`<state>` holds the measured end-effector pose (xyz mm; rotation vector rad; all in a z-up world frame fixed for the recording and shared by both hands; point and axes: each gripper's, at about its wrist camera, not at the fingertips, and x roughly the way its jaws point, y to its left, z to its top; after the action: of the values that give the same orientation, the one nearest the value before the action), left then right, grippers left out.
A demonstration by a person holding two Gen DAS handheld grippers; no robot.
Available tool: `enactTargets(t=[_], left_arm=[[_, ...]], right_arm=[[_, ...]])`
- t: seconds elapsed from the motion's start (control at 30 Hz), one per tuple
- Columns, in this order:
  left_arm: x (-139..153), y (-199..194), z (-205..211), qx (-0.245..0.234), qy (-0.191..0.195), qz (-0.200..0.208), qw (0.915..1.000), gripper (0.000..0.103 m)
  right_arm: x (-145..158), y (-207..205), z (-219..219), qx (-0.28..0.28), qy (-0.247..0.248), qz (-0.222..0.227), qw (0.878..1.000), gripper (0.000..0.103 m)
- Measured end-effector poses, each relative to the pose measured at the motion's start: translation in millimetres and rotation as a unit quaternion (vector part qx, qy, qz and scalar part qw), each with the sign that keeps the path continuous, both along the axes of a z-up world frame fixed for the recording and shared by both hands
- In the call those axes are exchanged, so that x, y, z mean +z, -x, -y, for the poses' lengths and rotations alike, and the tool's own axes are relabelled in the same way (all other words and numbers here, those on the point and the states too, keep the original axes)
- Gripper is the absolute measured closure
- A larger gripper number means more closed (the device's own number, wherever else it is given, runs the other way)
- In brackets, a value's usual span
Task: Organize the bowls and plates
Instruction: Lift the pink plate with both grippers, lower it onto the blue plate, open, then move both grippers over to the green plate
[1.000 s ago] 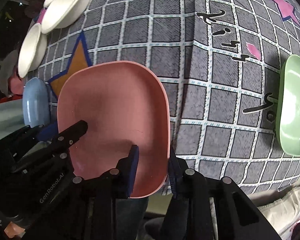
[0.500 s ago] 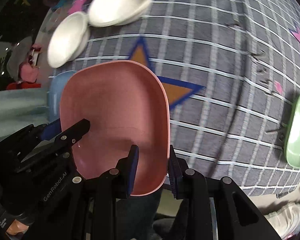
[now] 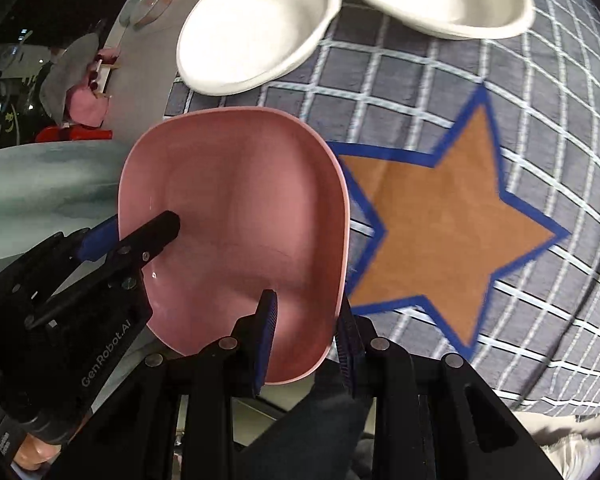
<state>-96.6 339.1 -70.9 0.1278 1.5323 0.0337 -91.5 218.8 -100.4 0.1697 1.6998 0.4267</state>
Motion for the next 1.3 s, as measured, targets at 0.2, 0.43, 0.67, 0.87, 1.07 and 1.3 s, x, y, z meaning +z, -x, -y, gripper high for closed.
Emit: enactTargets(t=[0.2, 0.43, 0.67, 0.87, 1.07, 1.3], left_arm=[[-4.0, -14.1, -19.7, 0.011, -0.011, 0.008, 0.9998, 0.037], [22.9, -0.1, -13.8, 0.004, 0.008, 0.02, 0.9998, 0.025], [36.0, 14.5, 54.8, -0.058, 0.048, 0.009, 0.9971, 0.025], [37.2, 13.8, 137.1, -0.143, 0.053, 0.012, 0.9882, 0.024], [36.7, 9.9, 199.7, -0.191, 0.055, 0.011, 0.98, 0.023], [26.6, 17.0, 280.7, -0.223, 0.047, -0.012, 0.9736, 0.023]], right_arm=[[-2.1, 4.1, -0.9, 0.005, -0.012, -0.007, 1.0, 0.062], [5.6, 7.8, 35.1, -0.022, 0.011, 0.016, 1.0, 0.012], [-4.7, 23.9, 109.4, -0.113, 0.042, 0.006, 0.993, 0.011], [-7.6, 44.6, 188.1, -0.216, 0.046, 0.009, 0.975, 0.001], [-4.8, 70.8, 282.3, -0.283, 0.052, 0.02, 0.957, 0.0], [-8.5, 84.1, 393.0, -0.31, 0.075, 0.006, 0.948, 0.0]])
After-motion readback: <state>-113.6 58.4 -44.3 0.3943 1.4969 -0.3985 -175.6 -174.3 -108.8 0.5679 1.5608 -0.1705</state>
